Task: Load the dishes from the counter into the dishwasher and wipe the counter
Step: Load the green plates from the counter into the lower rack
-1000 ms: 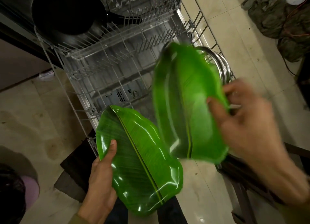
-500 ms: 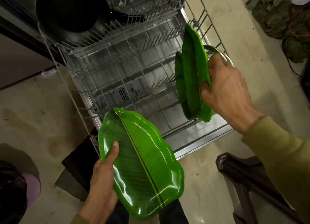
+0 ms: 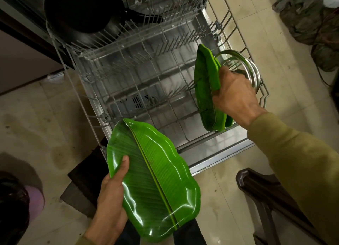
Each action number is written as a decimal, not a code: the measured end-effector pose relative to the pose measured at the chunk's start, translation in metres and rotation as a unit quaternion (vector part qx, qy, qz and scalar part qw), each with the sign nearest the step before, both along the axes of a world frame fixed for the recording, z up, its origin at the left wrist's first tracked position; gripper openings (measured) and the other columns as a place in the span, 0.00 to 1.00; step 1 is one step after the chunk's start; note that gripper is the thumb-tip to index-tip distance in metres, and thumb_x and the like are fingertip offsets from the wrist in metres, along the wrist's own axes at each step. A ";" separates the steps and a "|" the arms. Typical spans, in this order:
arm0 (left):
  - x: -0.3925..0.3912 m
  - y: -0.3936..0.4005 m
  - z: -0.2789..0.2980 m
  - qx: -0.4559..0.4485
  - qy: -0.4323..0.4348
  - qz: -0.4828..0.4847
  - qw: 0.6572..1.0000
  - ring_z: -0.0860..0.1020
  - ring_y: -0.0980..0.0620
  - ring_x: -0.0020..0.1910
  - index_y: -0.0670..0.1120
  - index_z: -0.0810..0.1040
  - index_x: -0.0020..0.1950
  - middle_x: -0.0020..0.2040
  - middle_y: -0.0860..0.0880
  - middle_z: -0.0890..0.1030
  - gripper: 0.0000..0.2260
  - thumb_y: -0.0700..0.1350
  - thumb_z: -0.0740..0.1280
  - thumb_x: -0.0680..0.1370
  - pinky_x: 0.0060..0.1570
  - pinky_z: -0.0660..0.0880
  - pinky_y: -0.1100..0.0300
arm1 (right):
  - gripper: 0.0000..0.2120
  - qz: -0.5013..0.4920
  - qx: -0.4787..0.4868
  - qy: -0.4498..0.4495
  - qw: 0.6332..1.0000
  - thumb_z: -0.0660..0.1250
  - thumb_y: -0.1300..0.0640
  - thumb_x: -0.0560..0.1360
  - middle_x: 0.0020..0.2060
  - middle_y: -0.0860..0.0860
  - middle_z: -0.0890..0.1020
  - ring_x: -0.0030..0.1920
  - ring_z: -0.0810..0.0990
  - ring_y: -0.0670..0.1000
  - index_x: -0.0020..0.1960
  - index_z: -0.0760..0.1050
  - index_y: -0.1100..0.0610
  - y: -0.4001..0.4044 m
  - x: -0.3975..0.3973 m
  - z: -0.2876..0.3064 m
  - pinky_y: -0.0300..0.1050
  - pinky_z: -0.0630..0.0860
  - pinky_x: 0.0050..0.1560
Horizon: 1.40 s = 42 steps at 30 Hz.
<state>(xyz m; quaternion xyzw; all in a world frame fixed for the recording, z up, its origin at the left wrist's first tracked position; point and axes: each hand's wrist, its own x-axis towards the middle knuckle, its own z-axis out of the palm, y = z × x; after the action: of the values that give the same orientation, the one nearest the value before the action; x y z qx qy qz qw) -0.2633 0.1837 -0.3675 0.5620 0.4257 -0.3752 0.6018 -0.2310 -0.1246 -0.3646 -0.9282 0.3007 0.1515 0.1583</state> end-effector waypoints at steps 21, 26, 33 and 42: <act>0.000 -0.015 0.001 -0.023 0.034 -0.021 0.999 0.84 0.41 0.53 0.42 0.78 0.64 0.55 0.41 0.85 0.22 0.51 0.70 0.74 0.55 0.78 0.43 | 0.23 -0.131 0.389 0.006 0.912 0.60 0.33 0.73 0.38 0.42 0.79 0.34 0.78 0.36 0.58 0.76 0.47 0.091 -0.083 0.032 0.30 0.73 0.33; 0.000 -0.023 0.004 -0.065 0.052 -0.041 0.996 0.86 0.43 0.46 0.39 0.81 0.60 0.52 0.40 0.86 0.17 0.48 0.70 0.76 0.43 0.84 0.50 | 0.07 -0.136 0.420 -0.006 0.897 0.66 0.47 0.78 0.38 0.48 0.82 0.31 0.79 0.43 0.53 0.75 0.49 0.120 -0.100 0.032 0.38 0.78 0.33; -0.008 -0.047 0.007 -0.144 0.041 -0.078 0.986 0.85 0.48 0.38 0.38 0.84 0.52 0.49 0.39 0.86 0.14 0.40 0.71 0.68 0.37 0.83 0.57 | 0.08 -0.157 0.266 -0.101 0.946 0.66 0.52 0.79 0.35 0.55 0.82 0.28 0.79 0.51 0.51 0.75 0.57 0.087 -0.076 0.053 0.55 0.78 0.32; -0.017 -0.057 0.014 -0.185 0.034 -0.112 0.976 0.85 0.46 0.45 0.40 0.81 0.57 0.53 0.39 0.85 0.15 0.44 0.67 0.73 0.46 0.82 0.58 | 0.18 -0.048 -0.025 -0.132 0.990 0.59 0.62 0.75 0.29 0.54 0.72 0.29 0.71 0.59 0.64 0.71 0.57 0.010 -0.027 0.055 0.45 0.64 0.31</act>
<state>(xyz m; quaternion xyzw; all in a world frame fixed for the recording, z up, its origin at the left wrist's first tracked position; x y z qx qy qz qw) -0.2808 0.1265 -0.3536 0.4718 0.3035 -0.5315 0.6346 -0.2581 -0.1145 -0.3097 -0.9281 0.3256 0.0127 0.1803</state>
